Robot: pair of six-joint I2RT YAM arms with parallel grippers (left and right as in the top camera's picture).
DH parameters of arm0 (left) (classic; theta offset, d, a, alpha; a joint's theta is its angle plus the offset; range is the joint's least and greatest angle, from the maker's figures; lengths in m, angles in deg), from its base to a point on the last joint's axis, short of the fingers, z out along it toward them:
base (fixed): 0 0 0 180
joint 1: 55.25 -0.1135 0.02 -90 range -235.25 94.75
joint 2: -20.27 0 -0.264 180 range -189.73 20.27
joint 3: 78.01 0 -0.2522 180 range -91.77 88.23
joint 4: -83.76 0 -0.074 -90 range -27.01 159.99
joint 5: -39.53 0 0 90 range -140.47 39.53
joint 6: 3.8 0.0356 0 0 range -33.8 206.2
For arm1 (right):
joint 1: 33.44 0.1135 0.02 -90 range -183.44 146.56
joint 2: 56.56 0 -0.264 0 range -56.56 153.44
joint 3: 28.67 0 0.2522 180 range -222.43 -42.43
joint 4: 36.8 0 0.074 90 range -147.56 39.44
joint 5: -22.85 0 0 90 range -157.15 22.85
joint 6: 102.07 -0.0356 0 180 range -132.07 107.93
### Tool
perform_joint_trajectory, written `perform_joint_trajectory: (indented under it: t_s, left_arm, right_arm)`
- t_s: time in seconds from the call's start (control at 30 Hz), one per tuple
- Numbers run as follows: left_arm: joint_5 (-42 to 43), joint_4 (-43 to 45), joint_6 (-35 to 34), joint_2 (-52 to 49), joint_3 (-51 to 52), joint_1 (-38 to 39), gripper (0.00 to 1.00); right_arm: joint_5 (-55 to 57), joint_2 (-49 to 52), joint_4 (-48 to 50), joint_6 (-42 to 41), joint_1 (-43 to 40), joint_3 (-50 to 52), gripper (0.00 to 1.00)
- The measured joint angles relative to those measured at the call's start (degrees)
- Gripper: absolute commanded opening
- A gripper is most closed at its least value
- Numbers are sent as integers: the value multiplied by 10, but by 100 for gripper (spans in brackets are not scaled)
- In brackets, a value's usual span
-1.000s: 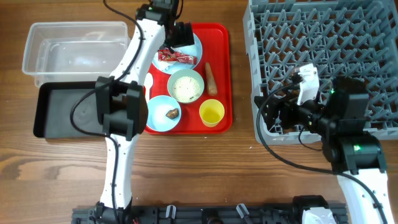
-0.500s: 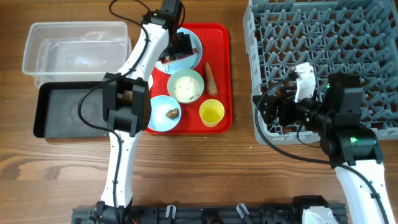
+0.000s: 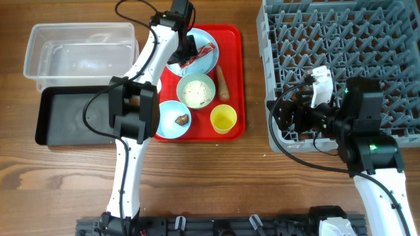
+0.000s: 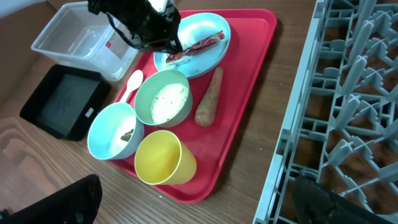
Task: Sort waste into correct bins and load items into the dishwasher rack
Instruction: 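Grasp the white tissue on the plate with the left gripper, then carry the tissue left and drop it into the clear bin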
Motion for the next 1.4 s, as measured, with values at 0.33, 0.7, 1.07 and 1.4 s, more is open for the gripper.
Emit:
perform_joint_trajectory:
  t_s: [0.33, 0.7, 1.07, 1.4]
  left_arm:
    - [13, -16, 0, 20, 0, 0, 4]
    - [13, -67, 0, 227, -4, -47, 4]
    - [-5, -90, 0, 242, -5, -192, 4]
    - [-6, -85, 0, 212, 29, -238, 100]
  right_arm:
    - [0, 0, 0, 0, 0, 0, 100]
    - [0, 0, 0, 0, 0, 0, 100]
    - [0, 0, 0, 0, 0, 0, 100]
    - [0, 0, 0, 0, 0, 0, 100]
